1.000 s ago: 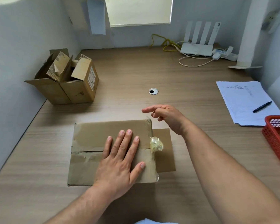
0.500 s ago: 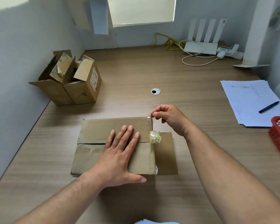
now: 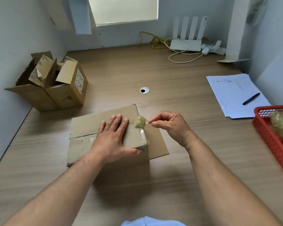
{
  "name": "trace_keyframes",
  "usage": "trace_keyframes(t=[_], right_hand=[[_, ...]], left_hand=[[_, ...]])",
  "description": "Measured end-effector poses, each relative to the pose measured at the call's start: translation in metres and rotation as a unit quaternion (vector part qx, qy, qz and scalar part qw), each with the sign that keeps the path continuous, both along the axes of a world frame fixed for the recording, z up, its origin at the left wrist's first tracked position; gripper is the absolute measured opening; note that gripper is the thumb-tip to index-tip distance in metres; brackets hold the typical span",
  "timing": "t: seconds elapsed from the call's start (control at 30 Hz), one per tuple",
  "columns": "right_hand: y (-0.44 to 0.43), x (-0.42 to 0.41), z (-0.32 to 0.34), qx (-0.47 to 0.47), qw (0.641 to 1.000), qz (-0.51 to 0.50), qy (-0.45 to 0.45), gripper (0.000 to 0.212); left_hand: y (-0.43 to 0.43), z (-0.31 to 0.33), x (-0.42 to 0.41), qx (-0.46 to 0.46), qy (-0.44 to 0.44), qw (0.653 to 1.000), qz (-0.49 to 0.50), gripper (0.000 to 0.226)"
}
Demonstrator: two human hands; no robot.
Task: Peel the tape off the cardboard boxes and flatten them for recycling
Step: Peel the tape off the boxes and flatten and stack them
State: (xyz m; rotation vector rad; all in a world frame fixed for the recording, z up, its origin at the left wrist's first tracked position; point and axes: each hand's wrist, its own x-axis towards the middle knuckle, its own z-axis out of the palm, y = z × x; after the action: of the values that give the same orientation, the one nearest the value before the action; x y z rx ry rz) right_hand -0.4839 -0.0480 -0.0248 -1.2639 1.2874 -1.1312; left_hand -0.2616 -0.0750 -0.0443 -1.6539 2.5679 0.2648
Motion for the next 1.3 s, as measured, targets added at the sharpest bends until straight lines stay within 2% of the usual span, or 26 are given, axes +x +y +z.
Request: trace_keyframes(t=[0.17, 0.37, 0.43, 0.6, 0.67, 0.77, 0.87, 0.97, 1.03, 1.2, 1.3], right_hand=[[0.011, -0.004, -0.001, -0.028, 0.998, -0.064, 0.01, 0.028], [0.022, 0.0, -0.021, -0.1, 0.976, -0.164, 0.102, 0.038], [0.027, 0.004, -0.026, -0.149, 0.956, -0.199, 0.157, 0.032], [0.037, 0.008, -0.032, -0.303, 0.865, -0.238, 0.321, 0.022], [0.041, 0.007, -0.033, -0.335, 0.837, -0.265, 0.344, 0.021], [0.045, -0.003, -0.03, -0.323, 0.825, -0.316, 0.339, 0.021], [0.048, -0.008, -0.028, -0.26, 0.855, -0.294, 0.339, 0.018], [0.05, 0.004, -0.034, -0.135, 0.929, -0.209, 0.273, 0.007], [0.052, 0.016, -0.041, -0.038, 0.964, -0.144, 0.222, 0.005], [0.054, 0.036, -0.047, 0.061, 0.982, -0.078, 0.158, 0.013], [0.054, 0.043, -0.042, 0.056, 0.97, -0.08, 0.222, 0.007]], left_hand=[[-0.007, 0.001, -0.001, 0.001, -0.004, 1.0, 0.002, 0.134], [-0.006, 0.002, -0.001, 0.006, 0.002, 1.0, 0.007, 0.135], [-0.006, 0.002, -0.001, 0.009, 0.003, 1.0, 0.009, 0.133], [-0.005, 0.002, -0.002, 0.004, -0.002, 1.0, 0.01, 0.122], [-0.005, 0.002, -0.001, 0.004, 0.004, 1.0, 0.012, 0.122], [-0.006, 0.002, -0.002, 0.004, 0.009, 1.0, 0.02, 0.122], [-0.006, 0.004, -0.002, 0.014, 0.002, 1.0, 0.011, 0.122], [-0.01, 0.009, 0.004, 0.053, 0.003, 0.999, -0.009, 0.132], [-0.01, 0.01, 0.007, 0.061, 0.004, 0.998, -0.018, 0.133], [-0.005, 0.005, 0.009, 0.03, 0.002, 0.999, -0.025, 0.117], [-0.005, 0.006, 0.009, 0.034, 0.003, 0.999, -0.023, 0.116]])
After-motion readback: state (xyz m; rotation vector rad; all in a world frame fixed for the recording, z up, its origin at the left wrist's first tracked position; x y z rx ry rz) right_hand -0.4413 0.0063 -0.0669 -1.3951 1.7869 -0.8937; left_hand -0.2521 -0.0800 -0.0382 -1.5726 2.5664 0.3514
